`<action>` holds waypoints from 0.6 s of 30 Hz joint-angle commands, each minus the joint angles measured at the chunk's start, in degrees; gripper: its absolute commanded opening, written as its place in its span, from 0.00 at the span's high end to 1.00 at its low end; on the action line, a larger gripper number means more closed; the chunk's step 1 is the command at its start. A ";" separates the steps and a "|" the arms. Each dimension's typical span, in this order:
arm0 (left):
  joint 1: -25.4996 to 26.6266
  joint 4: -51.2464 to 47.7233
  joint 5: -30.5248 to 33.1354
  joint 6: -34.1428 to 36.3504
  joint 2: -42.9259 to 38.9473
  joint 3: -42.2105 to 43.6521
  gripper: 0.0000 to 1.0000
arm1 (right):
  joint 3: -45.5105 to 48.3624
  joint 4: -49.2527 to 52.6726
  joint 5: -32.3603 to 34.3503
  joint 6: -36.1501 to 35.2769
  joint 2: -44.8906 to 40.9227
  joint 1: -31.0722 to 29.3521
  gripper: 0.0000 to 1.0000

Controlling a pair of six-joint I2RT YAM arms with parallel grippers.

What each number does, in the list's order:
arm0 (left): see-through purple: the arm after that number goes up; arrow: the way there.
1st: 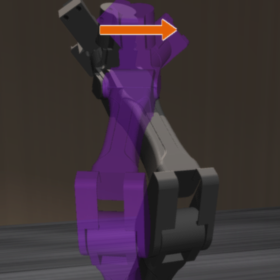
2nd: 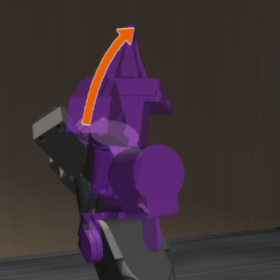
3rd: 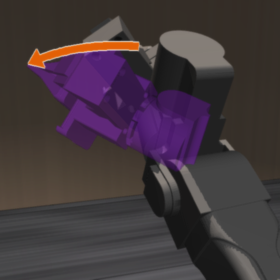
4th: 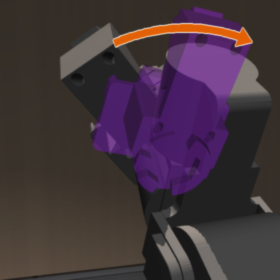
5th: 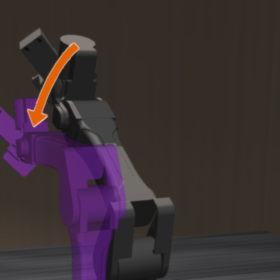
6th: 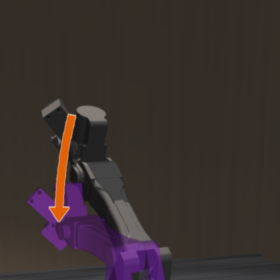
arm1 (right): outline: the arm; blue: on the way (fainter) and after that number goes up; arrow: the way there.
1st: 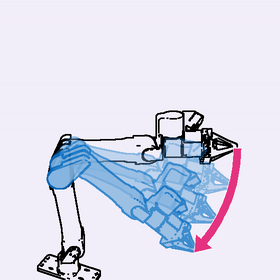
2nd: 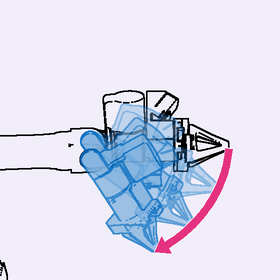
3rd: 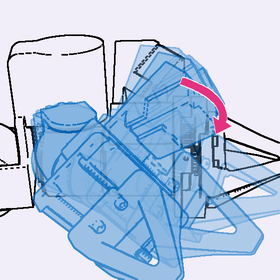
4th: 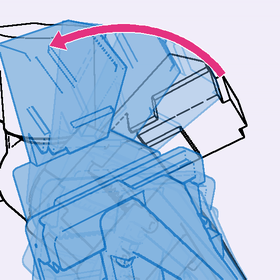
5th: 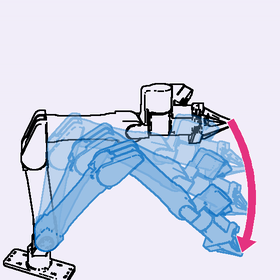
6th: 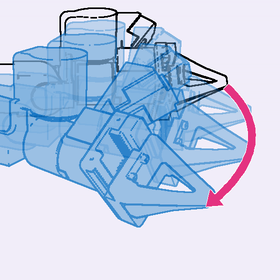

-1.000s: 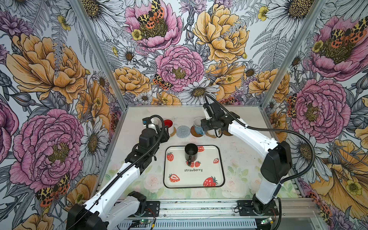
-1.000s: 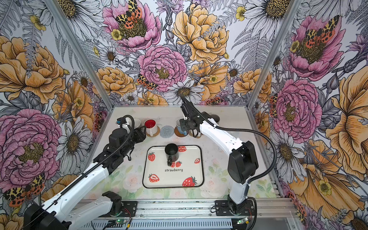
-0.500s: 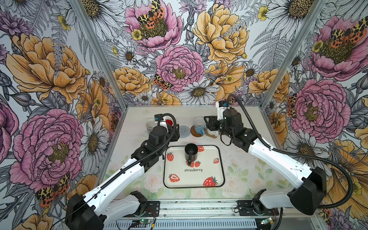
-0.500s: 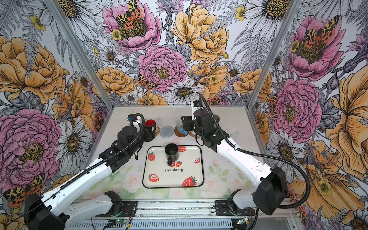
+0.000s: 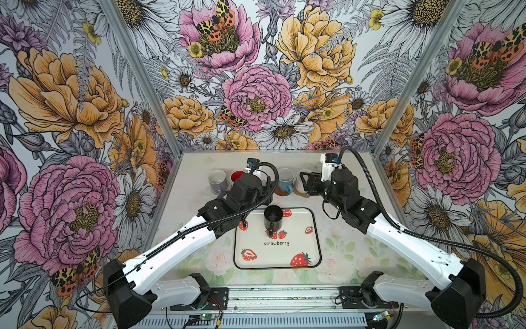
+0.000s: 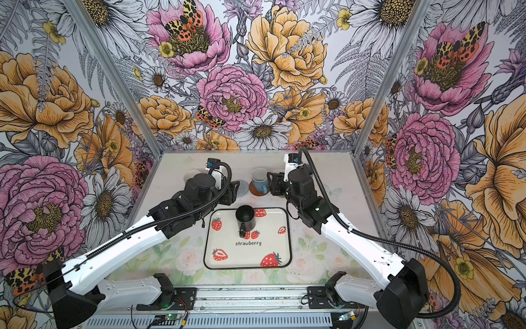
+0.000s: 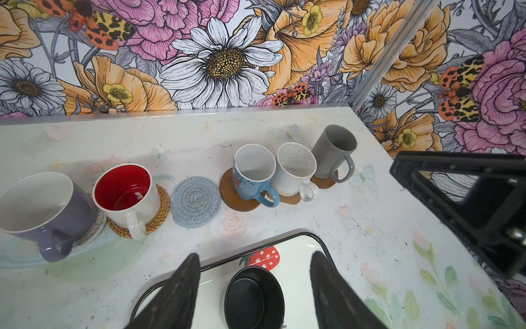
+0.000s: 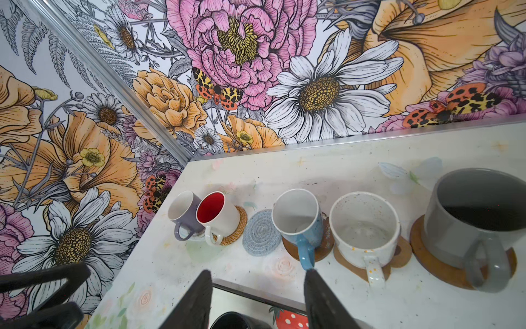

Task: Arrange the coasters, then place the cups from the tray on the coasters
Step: 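Move the left gripper over the black mug while the right gripper draws back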

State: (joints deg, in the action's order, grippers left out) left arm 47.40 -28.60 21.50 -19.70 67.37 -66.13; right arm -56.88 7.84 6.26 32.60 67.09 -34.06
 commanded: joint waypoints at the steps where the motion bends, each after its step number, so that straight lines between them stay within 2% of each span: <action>1: 0.68 -6.61 1.44 1.30 -3.10 -1.78 0.36 | 1.41 -1.19 1.91 0.72 -2.02 0.82 0.45; 8: 1.41 -11.20 -0.84 -0.64 -6.34 -1.97 0.36 | 2.22 -1.28 1.96 1.19 -2.63 1.37 0.44; 18: 5.29 -19.37 -2.32 -2.01 -2.82 -2.28 0.35 | 2.82 -1.99 1.79 1.48 -1.84 1.39 0.44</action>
State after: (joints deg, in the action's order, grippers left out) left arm 52.21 -44.18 20.91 -20.53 63.24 -68.20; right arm -54.78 7.42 7.31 33.65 65.58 -32.97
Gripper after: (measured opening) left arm 0.645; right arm 0.559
